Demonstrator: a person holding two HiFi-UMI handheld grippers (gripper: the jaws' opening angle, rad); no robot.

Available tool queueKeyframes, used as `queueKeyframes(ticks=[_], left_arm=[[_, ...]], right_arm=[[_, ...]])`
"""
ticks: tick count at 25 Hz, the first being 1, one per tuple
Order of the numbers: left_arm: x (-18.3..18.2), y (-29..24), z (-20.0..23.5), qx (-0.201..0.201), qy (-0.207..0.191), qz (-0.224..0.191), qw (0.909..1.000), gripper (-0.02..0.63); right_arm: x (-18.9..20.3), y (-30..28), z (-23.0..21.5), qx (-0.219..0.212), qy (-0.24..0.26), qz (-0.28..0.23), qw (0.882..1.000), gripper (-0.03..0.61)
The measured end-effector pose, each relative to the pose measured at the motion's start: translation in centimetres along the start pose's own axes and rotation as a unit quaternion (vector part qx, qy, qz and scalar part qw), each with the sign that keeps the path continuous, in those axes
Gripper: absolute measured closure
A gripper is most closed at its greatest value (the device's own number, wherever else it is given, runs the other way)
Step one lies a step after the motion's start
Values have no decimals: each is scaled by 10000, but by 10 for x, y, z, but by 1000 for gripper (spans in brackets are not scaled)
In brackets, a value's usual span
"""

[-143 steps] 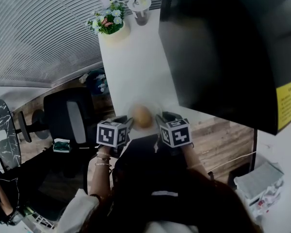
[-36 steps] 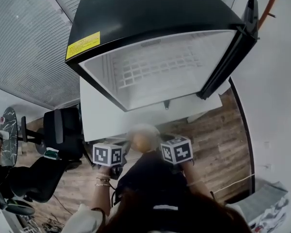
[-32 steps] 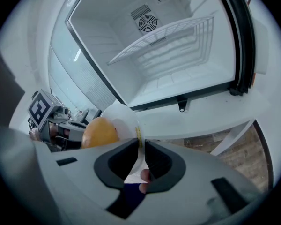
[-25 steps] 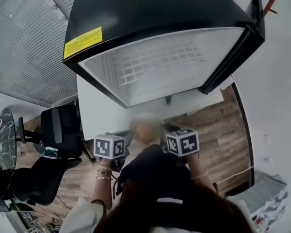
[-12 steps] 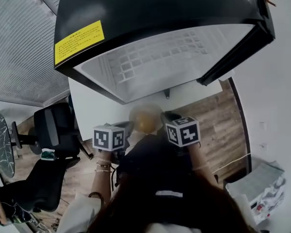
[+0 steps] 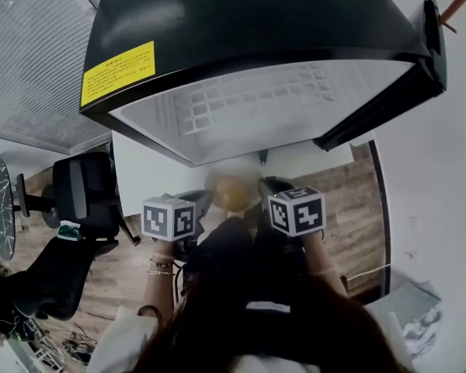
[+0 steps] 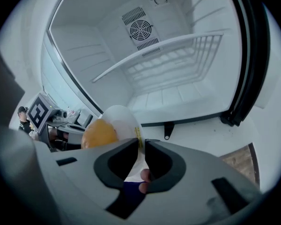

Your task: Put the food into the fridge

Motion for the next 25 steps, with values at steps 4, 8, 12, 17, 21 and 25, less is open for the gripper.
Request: queueKeyframes(ticks=[4, 8, 12, 17, 21, 25], left_arm=[[-6, 1, -13, -181, 155, -161, 9996, 568], [-13, 0, -26, -302, 257, -339, 9986, 569], [-23, 3, -36, -352, 292, -446, 9980, 568], [-39, 7, -48, -374, 270, -544, 9975, 569], [-51, 11, -53, -398, 195, -589, 9973, 569], [-62, 16, -55, -415, 197, -723, 9963, 568]], right_arm=[[-12, 7, -8, -176, 222, 57, 9996, 529], [-24, 14, -17, -351, 385, 78, 9986, 530], [-38, 24, -20, -421, 476, -48, 9980, 531], [-52, 32, -27, -532, 543, -49, 9971, 532], [-70, 37, -26, -570, 604, -157, 9964, 532], [-85, 42, -23, -573, 716, -330, 9952, 532]])
Point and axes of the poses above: the fingertips, and each gripper's own axes: y backward along the fingers, z to its left, x out of its underside, the point moved 4 cm from there along y, backward along the fingers, and after that the axes turned 3 degrees about -z, right-handed, at the moved point
